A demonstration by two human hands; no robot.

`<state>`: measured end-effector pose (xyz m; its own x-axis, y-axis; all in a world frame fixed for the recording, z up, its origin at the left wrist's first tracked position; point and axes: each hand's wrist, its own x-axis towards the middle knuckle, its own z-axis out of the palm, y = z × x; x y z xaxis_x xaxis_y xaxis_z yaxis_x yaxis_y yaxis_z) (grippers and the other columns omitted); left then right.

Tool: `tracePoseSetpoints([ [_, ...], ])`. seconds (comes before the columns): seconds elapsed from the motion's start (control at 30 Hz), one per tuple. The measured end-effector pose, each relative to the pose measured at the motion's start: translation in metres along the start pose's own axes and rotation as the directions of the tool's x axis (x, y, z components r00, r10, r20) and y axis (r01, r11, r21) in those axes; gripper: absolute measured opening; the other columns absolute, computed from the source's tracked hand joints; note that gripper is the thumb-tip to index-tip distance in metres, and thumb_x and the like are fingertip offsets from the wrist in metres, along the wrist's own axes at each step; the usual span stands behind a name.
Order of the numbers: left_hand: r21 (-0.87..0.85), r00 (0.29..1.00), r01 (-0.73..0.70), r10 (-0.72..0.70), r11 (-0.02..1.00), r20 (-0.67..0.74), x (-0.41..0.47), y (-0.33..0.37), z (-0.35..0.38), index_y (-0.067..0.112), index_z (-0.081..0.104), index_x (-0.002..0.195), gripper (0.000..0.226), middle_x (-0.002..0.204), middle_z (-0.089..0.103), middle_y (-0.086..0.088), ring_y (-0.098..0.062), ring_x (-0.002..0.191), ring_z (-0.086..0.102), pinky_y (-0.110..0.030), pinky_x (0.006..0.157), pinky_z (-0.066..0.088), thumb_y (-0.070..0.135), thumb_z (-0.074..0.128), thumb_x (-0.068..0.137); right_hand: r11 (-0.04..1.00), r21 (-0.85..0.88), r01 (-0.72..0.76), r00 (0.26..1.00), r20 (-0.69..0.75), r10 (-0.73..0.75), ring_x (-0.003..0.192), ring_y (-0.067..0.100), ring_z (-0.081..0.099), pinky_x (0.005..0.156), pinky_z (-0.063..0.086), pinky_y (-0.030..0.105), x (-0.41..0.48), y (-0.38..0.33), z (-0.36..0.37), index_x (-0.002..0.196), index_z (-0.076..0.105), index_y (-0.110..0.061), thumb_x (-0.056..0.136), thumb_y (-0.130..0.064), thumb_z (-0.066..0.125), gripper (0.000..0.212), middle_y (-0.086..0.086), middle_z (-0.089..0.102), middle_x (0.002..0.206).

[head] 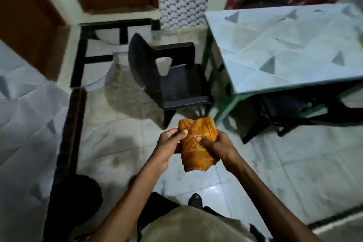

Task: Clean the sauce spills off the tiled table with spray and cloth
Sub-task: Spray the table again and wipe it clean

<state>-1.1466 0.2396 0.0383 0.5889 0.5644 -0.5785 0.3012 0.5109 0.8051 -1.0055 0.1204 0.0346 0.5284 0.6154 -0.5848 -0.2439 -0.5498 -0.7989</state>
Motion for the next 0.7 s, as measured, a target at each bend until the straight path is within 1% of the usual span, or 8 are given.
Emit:
tracePoseSetpoints([
  [0.07, 0.062, 0.998, -0.007, 0.003, 0.998, 0.061, 0.008, 0.007, 0.060, 0.016, 0.072, 0.097, 0.014, 0.092, 0.075, -0.001, -0.015, 0.077, 0.070, -0.025, 0.061, 0.054, 0.028, 0.067, 0.092, 0.998, 0.063, 0.002, 0.997, -0.078, 0.003, 0.086, 0.016, 0.075, 0.067, 0.061, 0.029, -0.013, 0.003, -0.058, 0.110, 0.065, -0.021, 0.081, -0.028, 0.083, 0.035, 0.002, 0.076, 0.103],
  [0.13, 0.120, 0.993, -0.016, 0.002, 0.993, 0.115, 0.016, 0.014, 0.104, 0.016, 0.071, 0.108, 0.023, 0.098, 0.075, -0.002, -0.016, 0.082, 0.071, -0.025, 0.062, 0.054, 0.032, 0.067, 0.091, 0.993, 0.120, 0.014, 0.992, -0.124, 0.001, 0.078, 0.011, 0.075, 0.060, 0.058, 0.024, -0.021, 0.003, -0.101, 0.110, 0.066, -0.019, 0.082, -0.025, 0.082, 0.033, 0.000, 0.076, 0.098],
  [0.2, 0.154, 0.983, -0.033, 0.004, 0.988, 0.183, 0.027, 0.026, 0.154, 0.015, 0.070, 0.111, 0.025, 0.097, 0.075, -0.002, -0.015, 0.080, 0.071, -0.025, 0.060, 0.054, 0.030, 0.066, 0.092, 0.985, 0.171, 0.028, 0.982, -0.187, 0.005, 0.076, 0.008, 0.074, 0.058, 0.057, 0.021, -0.028, 0.003, -0.147, 0.110, 0.066, -0.020, 0.082, -0.025, 0.082, 0.032, -0.003, 0.075, 0.096],
  [0.37, 0.214, 0.949, -0.078, 0.007, 0.974, 0.315, 0.063, 0.053, 0.271, 0.013, 0.067, 0.116, 0.027, 0.095, 0.075, -0.005, -0.012, 0.075, 0.072, -0.024, 0.056, 0.053, 0.025, 0.067, 0.092, 0.963, 0.253, 0.091, 0.945, -0.327, -0.003, 0.092, 0.016, 0.073, 0.069, 0.061, 0.027, -0.020, 0.002, -0.255, 0.114, 0.065, -0.023, 0.080, -0.030, 0.084, 0.039, 0.001, 0.075, 0.107],
  [0.43, 0.226, 0.938, -0.107, 0.023, 0.968, 0.345, 0.083, 0.060, 0.319, 0.012, 0.067, 0.114, 0.024, 0.086, 0.072, -0.002, -0.006, 0.062, 0.068, -0.021, 0.049, 0.050, 0.022, 0.067, 0.092, 0.955, 0.264, 0.136, 0.927, -0.373, -0.029, 0.094, 0.014, 0.072, 0.067, 0.059, 0.024, -0.009, 0.004, -0.301, 0.117, 0.063, -0.025, 0.081, -0.029, 0.083, 0.041, -0.001, 0.073, 0.109],
  [0.5, 0.231, 0.925, -0.127, 0.031, 0.965, 0.380, 0.105, 0.066, 0.368, 0.011, 0.067, 0.112, 0.024, 0.092, 0.073, -0.005, -0.008, 0.065, 0.068, -0.022, 0.051, 0.051, 0.022, 0.067, 0.091, 0.949, 0.263, 0.174, 0.904, -0.424, -0.049, 0.097, 0.010, 0.068, 0.066, 0.056, 0.020, 0.004, 0.003, -0.347, 0.126, 0.057, -0.025, 0.082, -0.027, 0.082, 0.051, -0.004, 0.069, 0.113],
  [0.6, 0.237, 0.917, -0.131, 0.027, 0.963, 0.398, 0.144, 0.067, 0.438, 0.012, 0.062, 0.124, 0.041, 0.108, 0.073, -0.008, -0.014, 0.082, 0.071, -0.024, 0.055, 0.053, 0.026, 0.072, 0.088, 0.954, 0.195, 0.227, 0.846, -0.525, -0.094, 0.103, 0.005, 0.060, 0.078, 0.054, 0.023, 0.023, 0.008, -0.415, 0.132, 0.045, -0.030, 0.082, -0.028, 0.083, 0.062, -0.010, 0.060, 0.116],
  [0.7, 0.282, 0.896, -0.129, -0.009, 0.951, 0.443, 0.175, 0.075, 0.513, 0.012, 0.062, 0.126, 0.045, 0.101, 0.074, -0.004, -0.009, 0.074, 0.069, -0.022, 0.053, 0.050, 0.028, 0.073, 0.086, 0.956, 0.196, 0.219, 0.798, -0.599, -0.060, 0.110, 0.012, 0.059, 0.094, 0.056, 0.039, 0.041, 0.015, -0.485, 0.133, 0.044, -0.035, 0.078, -0.032, 0.086, 0.070, -0.007, 0.058, 0.123],
])
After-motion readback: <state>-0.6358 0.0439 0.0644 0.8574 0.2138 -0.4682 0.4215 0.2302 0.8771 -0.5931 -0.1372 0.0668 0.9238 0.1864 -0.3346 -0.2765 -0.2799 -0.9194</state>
